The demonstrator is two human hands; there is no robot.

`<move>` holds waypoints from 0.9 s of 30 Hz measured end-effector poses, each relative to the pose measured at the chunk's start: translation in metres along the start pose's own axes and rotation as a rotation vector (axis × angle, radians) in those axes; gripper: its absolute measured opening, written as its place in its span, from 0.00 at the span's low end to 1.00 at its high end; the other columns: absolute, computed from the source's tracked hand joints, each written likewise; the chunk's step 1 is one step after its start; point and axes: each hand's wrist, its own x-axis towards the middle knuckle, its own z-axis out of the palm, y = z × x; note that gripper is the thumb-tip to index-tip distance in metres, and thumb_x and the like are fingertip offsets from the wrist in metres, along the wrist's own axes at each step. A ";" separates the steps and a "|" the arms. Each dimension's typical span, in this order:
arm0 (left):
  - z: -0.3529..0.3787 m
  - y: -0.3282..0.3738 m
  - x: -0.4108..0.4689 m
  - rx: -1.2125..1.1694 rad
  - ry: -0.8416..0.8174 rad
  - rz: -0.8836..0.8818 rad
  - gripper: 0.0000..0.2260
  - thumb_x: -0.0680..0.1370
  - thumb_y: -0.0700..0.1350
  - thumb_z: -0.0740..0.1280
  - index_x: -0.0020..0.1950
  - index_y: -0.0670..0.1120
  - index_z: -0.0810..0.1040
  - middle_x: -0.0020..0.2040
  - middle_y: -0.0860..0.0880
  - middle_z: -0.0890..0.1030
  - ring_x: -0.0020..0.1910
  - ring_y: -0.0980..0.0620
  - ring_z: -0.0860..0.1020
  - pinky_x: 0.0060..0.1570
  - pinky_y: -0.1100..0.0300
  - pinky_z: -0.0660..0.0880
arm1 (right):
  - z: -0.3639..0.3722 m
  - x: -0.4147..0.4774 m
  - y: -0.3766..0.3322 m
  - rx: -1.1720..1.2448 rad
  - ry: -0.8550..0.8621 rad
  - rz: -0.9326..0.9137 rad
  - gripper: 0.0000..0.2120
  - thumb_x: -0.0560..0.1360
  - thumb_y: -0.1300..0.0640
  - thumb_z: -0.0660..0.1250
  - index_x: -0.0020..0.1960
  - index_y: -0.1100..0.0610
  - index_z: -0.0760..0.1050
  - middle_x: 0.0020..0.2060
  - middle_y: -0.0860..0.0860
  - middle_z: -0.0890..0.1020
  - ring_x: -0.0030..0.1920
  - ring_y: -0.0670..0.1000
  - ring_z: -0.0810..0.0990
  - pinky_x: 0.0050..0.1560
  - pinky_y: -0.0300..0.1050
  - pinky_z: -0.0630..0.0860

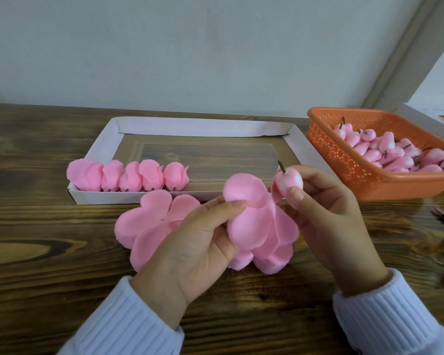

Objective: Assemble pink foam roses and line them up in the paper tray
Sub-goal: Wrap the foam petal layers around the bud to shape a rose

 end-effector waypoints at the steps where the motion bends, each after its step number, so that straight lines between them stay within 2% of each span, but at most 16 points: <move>1: 0.000 0.001 0.000 -0.017 0.004 -0.018 0.11 0.59 0.39 0.73 0.40 0.39 0.85 0.46 0.39 0.82 0.41 0.48 0.82 0.42 0.54 0.75 | 0.000 0.000 0.000 -0.010 -0.005 -0.007 0.11 0.68 0.49 0.74 0.50 0.50 0.82 0.45 0.50 0.84 0.48 0.51 0.81 0.48 0.48 0.78; 5: 0.001 0.002 -0.002 -0.044 0.011 -0.036 0.09 0.61 0.42 0.73 0.39 0.41 0.86 0.44 0.42 0.84 0.41 0.48 0.84 0.40 0.55 0.80 | 0.004 -0.001 0.000 -0.026 -0.042 -0.041 0.09 0.70 0.53 0.72 0.50 0.50 0.82 0.47 0.50 0.85 0.51 0.49 0.82 0.48 0.42 0.77; 6: 0.002 0.002 -0.003 -0.018 -0.007 -0.028 0.10 0.62 0.44 0.73 0.40 0.42 0.86 0.44 0.42 0.83 0.42 0.47 0.82 0.42 0.54 0.78 | 0.004 -0.001 0.000 -0.033 -0.044 -0.044 0.09 0.71 0.54 0.71 0.51 0.50 0.82 0.47 0.50 0.85 0.51 0.49 0.82 0.48 0.41 0.77; 8: 0.003 0.001 -0.004 0.076 -0.068 -0.014 0.13 0.66 0.47 0.73 0.46 0.41 0.86 0.49 0.39 0.78 0.48 0.42 0.73 0.48 0.51 0.67 | 0.004 -0.002 0.001 -0.047 -0.041 -0.045 0.09 0.71 0.55 0.70 0.51 0.51 0.82 0.48 0.50 0.85 0.50 0.49 0.82 0.48 0.41 0.77; 10: 0.004 -0.001 -0.004 0.181 -0.132 0.022 0.14 0.73 0.45 0.71 0.53 0.37 0.83 0.53 0.37 0.73 0.52 0.41 0.65 0.49 0.48 0.58 | 0.005 -0.002 0.002 -0.057 -0.048 -0.038 0.08 0.71 0.56 0.71 0.51 0.52 0.82 0.48 0.50 0.85 0.50 0.49 0.82 0.47 0.40 0.77; 11: 0.001 -0.004 -0.003 0.221 -0.132 0.046 0.17 0.73 0.44 0.70 0.56 0.34 0.80 0.52 0.36 0.73 0.50 0.41 0.65 0.49 0.47 0.57 | 0.005 -0.002 0.003 -0.064 -0.050 -0.035 0.08 0.72 0.57 0.71 0.51 0.53 0.82 0.48 0.50 0.85 0.49 0.49 0.82 0.47 0.40 0.77; 13: 0.000 -0.006 -0.004 0.298 -0.108 0.091 0.20 0.70 0.43 0.71 0.59 0.34 0.79 0.51 0.36 0.78 0.48 0.40 0.73 0.50 0.46 0.63 | 0.005 -0.003 0.003 -0.081 -0.047 -0.032 0.08 0.71 0.58 0.71 0.50 0.54 0.81 0.46 0.51 0.85 0.48 0.49 0.82 0.46 0.39 0.77; 15: 0.000 -0.007 -0.004 0.405 -0.085 0.144 0.20 0.68 0.41 0.72 0.59 0.39 0.81 0.55 0.40 0.83 0.55 0.43 0.80 0.57 0.48 0.72 | 0.006 -0.004 0.002 -0.113 -0.055 -0.038 0.11 0.70 0.55 0.71 0.52 0.56 0.81 0.46 0.51 0.84 0.47 0.49 0.82 0.46 0.38 0.77; 17: 0.001 -0.008 -0.005 0.513 -0.072 0.202 0.20 0.68 0.40 0.72 0.60 0.40 0.80 0.55 0.41 0.84 0.57 0.45 0.81 0.59 0.52 0.77 | 0.007 -0.005 0.001 -0.157 -0.075 -0.058 0.12 0.70 0.54 0.70 0.52 0.56 0.80 0.46 0.49 0.84 0.47 0.47 0.83 0.45 0.37 0.77; 19: 0.001 -0.009 -0.005 0.603 -0.061 0.253 0.20 0.68 0.40 0.72 0.59 0.40 0.80 0.52 0.42 0.84 0.54 0.46 0.83 0.55 0.53 0.79 | 0.008 -0.005 0.000 -0.190 -0.097 -0.078 0.12 0.71 0.54 0.69 0.53 0.55 0.79 0.45 0.46 0.84 0.46 0.44 0.82 0.45 0.35 0.76; 22: 0.000 -0.008 -0.005 0.674 -0.071 0.284 0.15 0.69 0.38 0.73 0.55 0.38 0.80 0.41 0.46 0.84 0.39 0.52 0.82 0.37 0.62 0.76 | 0.009 -0.006 -0.001 -0.201 -0.120 -0.111 0.10 0.72 0.57 0.68 0.53 0.57 0.78 0.45 0.43 0.84 0.46 0.42 0.82 0.44 0.33 0.76; 25: -0.001 -0.008 -0.007 0.728 -0.057 0.263 0.06 0.75 0.36 0.71 0.51 0.38 0.80 0.34 0.52 0.81 0.33 0.56 0.78 0.35 0.64 0.72 | 0.009 -0.005 -0.001 -0.169 -0.079 -0.109 0.10 0.72 0.55 0.68 0.53 0.57 0.79 0.44 0.46 0.84 0.47 0.44 0.83 0.45 0.35 0.76; 27: -0.002 -0.008 -0.007 0.733 -0.024 0.258 0.04 0.75 0.38 0.70 0.49 0.40 0.81 0.33 0.53 0.81 0.32 0.57 0.77 0.35 0.63 0.71 | 0.009 -0.005 0.000 -0.132 -0.020 -0.107 0.09 0.71 0.53 0.69 0.51 0.52 0.81 0.44 0.47 0.84 0.46 0.46 0.82 0.45 0.37 0.77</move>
